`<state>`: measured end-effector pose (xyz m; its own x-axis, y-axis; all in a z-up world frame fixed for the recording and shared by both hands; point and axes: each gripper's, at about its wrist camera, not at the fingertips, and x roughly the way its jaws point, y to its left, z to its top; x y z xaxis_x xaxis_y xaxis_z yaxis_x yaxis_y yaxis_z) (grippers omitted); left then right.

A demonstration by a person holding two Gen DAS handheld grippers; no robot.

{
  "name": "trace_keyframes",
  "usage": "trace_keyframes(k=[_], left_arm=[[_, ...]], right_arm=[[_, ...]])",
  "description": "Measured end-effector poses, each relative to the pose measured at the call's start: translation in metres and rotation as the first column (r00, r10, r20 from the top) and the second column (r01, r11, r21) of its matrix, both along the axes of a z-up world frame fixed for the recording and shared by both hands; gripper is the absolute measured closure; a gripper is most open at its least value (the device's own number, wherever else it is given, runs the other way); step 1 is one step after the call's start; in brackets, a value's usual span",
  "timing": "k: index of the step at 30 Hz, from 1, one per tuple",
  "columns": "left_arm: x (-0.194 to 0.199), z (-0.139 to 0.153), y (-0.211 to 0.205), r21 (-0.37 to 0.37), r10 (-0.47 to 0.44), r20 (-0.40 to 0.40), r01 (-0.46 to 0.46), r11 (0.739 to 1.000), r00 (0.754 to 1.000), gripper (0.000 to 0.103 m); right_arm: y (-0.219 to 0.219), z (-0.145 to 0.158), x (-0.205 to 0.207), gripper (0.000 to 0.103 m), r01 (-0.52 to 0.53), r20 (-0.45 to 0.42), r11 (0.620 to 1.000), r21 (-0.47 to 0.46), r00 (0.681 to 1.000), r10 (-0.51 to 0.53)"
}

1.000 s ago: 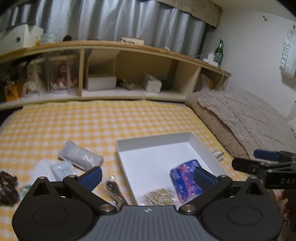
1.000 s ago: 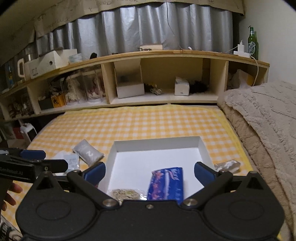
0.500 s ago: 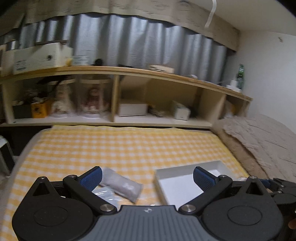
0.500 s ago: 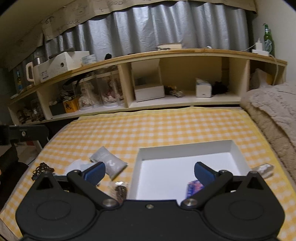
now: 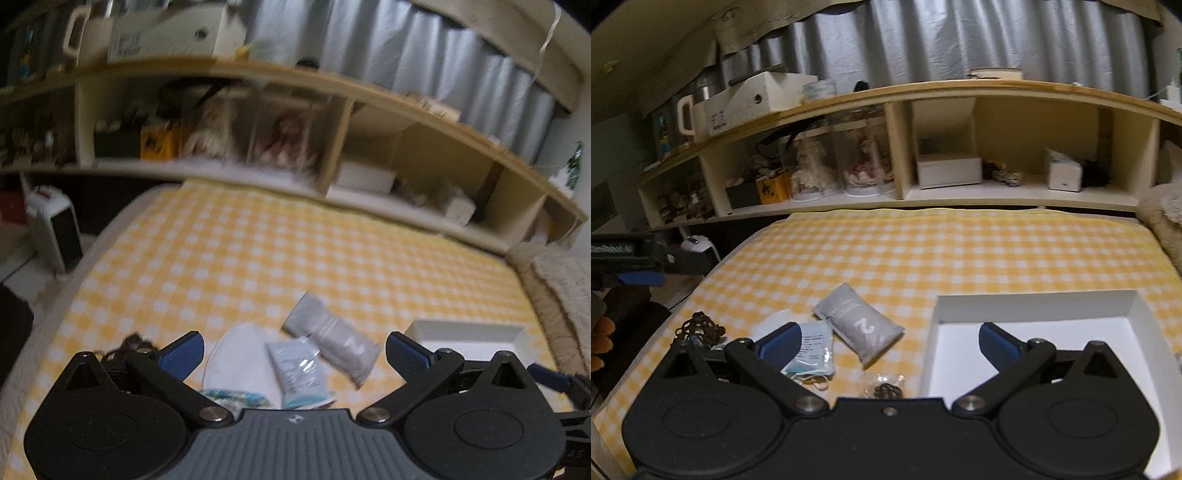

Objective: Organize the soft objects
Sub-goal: 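Grasp the bagged dark bracelet with the right gripper while the left grasps the floral pouch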

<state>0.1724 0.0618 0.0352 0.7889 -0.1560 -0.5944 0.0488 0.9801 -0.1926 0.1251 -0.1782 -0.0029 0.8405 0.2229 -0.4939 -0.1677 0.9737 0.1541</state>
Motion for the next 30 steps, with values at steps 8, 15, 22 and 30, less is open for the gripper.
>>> trace_keyframes(k=[8,15,22,30], left_arm=[[0.036,-0.059,0.012,0.083,0.07,-0.207,-0.054,0.995,0.976,0.0],[0.05,-0.106,0.012,0.121,0.14,-0.33,-0.105,0.987,0.934,0.0],[0.055,-0.129,0.014,0.128,0.182,-0.372,-0.143,0.981,0.91,0.0],[0.057,-0.142,0.023,0.101,0.218,-0.377,-0.194,0.976,0.9,0.0]], right_arm=[[0.011,-0.041,0.035,0.0,-0.111,-0.111,0.994,-0.018,0.988,0.108],[0.022,-0.063,0.039,0.039,-0.157,-0.234,0.988,-0.008,0.96,0.151],[0.04,-0.09,0.043,0.058,-0.201,-0.331,0.979,-0.044,0.927,0.176],[0.057,-0.1,0.04,0.061,-0.247,-0.334,0.956,-0.161,0.925,0.183]])
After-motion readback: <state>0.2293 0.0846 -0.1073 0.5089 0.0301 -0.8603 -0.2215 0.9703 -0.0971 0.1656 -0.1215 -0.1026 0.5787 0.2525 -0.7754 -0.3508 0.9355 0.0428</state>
